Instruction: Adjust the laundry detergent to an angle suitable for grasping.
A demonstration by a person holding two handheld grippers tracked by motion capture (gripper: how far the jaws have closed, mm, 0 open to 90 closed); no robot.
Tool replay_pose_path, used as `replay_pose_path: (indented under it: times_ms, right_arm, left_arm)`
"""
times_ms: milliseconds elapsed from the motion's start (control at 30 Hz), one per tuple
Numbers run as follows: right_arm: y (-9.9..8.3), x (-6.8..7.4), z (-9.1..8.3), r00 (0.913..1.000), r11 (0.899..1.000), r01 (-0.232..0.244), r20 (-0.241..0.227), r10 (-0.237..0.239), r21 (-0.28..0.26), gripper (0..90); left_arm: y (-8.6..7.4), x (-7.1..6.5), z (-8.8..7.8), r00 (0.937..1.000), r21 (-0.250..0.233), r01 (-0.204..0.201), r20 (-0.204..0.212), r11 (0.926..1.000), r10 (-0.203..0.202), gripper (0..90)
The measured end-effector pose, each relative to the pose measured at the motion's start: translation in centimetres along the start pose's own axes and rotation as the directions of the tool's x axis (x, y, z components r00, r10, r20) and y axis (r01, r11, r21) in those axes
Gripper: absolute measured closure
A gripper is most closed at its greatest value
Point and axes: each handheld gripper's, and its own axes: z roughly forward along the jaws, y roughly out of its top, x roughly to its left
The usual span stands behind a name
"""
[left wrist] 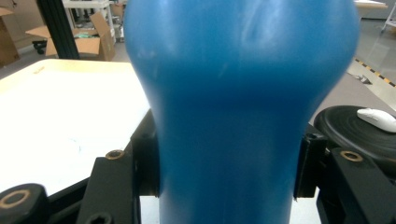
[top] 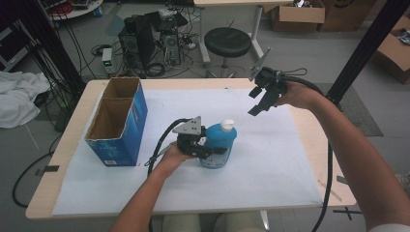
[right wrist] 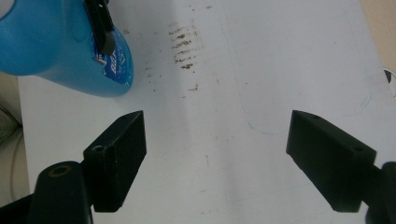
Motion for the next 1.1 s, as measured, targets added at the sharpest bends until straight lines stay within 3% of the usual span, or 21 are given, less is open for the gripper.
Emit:
replay_pose_path:
  times_ms: [367, 967, 1100]
  right_arm:
    - [-0.1, 0.2, -0.1, 1.0000, 1.000, -0.002, 0.002, 0.002, -0.001, 20.1]
    - [0.7, 0.6, 0.3, 0.9999, 1.000, 0.015, -0.004, -0.015, -0.010, 20.2]
    - [0.9, 0.8, 0.3, 0.9998, 1.000, 0.021, -0.004, -0.021, -0.010, 20.2]
  left_arm:
    - [-1.0, -0.2, 0.3, 0.9999, 0.004, 0.015, -0.006, 0.9999, -0.015, 43.7]
    - [-1.8, -0.8, -0.8, 0.9993, 0.008, -0.038, -0.009, 0.9993, 0.038, 43.0]
    - [-1.9, -0.9, -0.8, 0.9994, 0.003, -0.031, -0.014, 0.9995, 0.031, 42.8]
